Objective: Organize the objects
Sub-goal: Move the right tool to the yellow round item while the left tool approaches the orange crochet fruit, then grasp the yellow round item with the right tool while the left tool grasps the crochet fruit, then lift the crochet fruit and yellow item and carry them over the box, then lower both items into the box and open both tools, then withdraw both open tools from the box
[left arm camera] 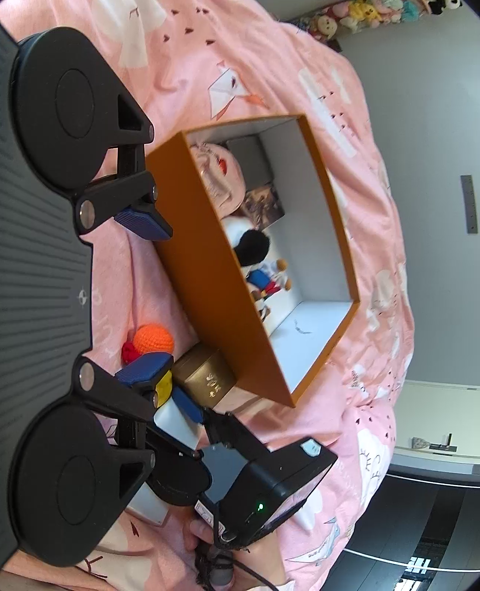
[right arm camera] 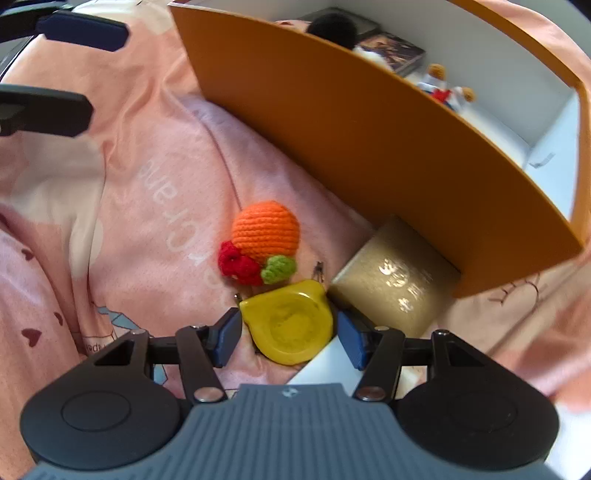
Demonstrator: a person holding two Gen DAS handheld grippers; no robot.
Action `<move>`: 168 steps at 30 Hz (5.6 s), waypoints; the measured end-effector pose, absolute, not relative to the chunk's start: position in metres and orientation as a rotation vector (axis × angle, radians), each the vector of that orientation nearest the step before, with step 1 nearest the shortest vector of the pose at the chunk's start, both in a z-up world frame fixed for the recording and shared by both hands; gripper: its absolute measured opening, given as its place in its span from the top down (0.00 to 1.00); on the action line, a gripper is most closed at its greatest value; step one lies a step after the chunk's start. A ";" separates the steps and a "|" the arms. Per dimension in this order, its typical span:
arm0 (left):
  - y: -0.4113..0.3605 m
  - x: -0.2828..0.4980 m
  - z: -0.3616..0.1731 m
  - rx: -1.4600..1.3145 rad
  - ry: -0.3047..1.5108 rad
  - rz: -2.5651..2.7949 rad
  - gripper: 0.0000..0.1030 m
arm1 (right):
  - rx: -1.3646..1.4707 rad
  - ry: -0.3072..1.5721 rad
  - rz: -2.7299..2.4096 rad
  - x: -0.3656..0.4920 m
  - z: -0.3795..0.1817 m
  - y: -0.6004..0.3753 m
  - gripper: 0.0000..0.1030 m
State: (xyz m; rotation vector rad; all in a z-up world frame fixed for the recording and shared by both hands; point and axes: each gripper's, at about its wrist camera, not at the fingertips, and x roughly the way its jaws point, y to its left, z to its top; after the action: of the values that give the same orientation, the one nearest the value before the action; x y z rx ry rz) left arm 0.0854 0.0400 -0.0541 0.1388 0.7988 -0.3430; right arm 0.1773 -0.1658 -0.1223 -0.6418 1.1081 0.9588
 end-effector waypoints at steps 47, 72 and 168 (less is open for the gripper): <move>-0.042 0.138 -0.142 0.364 0.981 -0.456 0.45 | -0.326 1.028 0.769 0.210 -0.069 -0.248 0.43; 0.007 0.136 -0.015 -0.080 0.734 -0.377 0.46 | -0.425 0.806 0.864 0.194 0.013 -0.237 0.43; 0.065 0.341 -0.105 0.294 1.031 -0.386 0.74 | -1.078 1.106 0.951 0.392 -0.065 -0.056 0.82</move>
State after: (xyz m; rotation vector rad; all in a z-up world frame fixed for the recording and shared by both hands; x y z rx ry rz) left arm 0.3409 0.0648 -0.1047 0.2936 1.0313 -0.3862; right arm 0.3921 -0.0560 -0.0649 -1.0783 1.1064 0.9505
